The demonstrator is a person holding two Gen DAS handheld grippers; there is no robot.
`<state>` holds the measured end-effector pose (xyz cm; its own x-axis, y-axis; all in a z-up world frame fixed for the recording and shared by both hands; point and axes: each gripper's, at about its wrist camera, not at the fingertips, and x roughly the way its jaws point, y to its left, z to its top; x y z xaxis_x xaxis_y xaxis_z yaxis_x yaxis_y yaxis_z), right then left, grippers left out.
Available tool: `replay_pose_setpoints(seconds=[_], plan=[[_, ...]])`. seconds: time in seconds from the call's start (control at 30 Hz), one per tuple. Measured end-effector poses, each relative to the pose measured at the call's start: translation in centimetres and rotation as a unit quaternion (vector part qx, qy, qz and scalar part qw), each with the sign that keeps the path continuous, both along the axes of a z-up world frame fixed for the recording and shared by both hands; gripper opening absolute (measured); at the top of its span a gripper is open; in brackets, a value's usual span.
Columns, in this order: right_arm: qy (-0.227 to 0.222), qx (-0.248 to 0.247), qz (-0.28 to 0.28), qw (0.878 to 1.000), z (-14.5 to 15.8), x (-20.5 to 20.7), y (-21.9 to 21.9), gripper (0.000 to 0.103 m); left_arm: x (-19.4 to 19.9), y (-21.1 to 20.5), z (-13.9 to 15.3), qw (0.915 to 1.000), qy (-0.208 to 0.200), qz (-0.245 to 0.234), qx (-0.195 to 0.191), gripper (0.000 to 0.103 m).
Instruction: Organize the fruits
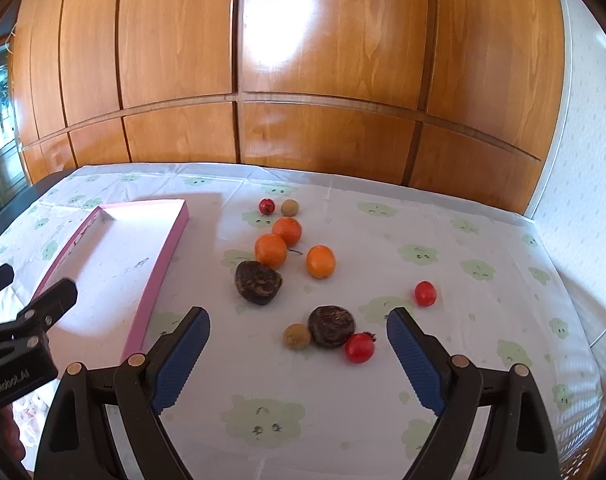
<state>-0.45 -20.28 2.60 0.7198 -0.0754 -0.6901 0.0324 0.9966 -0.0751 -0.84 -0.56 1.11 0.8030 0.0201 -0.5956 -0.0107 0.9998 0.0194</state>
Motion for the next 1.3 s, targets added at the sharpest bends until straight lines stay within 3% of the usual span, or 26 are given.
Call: replay_pose_setpoints(seconds=[0.2,0.37,0.47,0.6,0.7,0.93,1.1,1.3], plan=[[-0.012,0.0,-0.018,1.0,1.9,2.3,-4.4,0.092,0.3,-0.8,-0.1,0.9996,0.005,-0.027,-0.003,0.103],[-0.008,-0.013,-0.054,0.998,2.0,4.8,-9.2,0.092,1.4,-1.8,-0.8,0.9935,0.053,-0.09,-0.044,0.103],[0.009,-0.023,-0.081,0.996,1.3,6.1,-11.2,0.092,2.0,-2.6,-1.1,0.9902,0.072,-0.111,-0.047,0.103],[0.019,-0.008,-0.113,0.993,0.4,6.7,-13.8,0.082,2.5,-4.3,-1.2,0.988,0.072,-0.135,-0.021,0.103],[0.021,0.038,-0.124,0.991,0.3,6.8,-14.8,0.079,3.1,-5.3,-1.4,0.985,0.079,-0.154,0.001,0.102],[0.046,0.086,-0.114,0.989,-1.4,7.7,-14.8,0.077,5.8,-6.8,-1.6,0.9773,0.117,-0.177,-0.014,0.086],[0.05,0.12,-0.11,0.985,-1.7,7.9,-15.3,0.077,8.7,-7.6,-1.8,0.9683,0.154,-0.191,-0.046,0.074],[0.052,0.137,-0.105,0.984,-1.6,7.9,-15.3,0.077,12.9,-10.1,-2.5,0.9613,0.18,-0.204,-0.043,0.063]])
